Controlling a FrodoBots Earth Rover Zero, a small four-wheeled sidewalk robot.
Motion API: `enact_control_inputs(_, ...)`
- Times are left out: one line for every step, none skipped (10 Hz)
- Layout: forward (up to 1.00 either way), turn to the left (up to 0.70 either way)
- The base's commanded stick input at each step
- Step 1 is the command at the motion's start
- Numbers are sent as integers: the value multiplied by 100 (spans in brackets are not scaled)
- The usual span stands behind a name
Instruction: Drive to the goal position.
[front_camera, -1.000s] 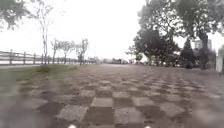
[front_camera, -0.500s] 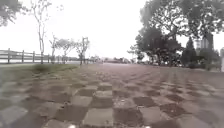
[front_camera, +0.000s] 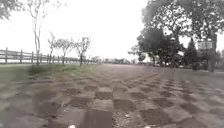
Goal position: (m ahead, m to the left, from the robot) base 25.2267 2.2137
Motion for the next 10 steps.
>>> enact_control_inputs(85,0)
enact_control_inputs(85,0)
enact_control_inputs(85,0)
enact_control_inputs(85,0)
enact_control_inputs(85,0)
enact_control_inputs(85,0)
enact_control_inputs(85,0)
enact_control_inputs(85,0)
enact_control_inputs(85,0)
enact_control_inputs(85,0)
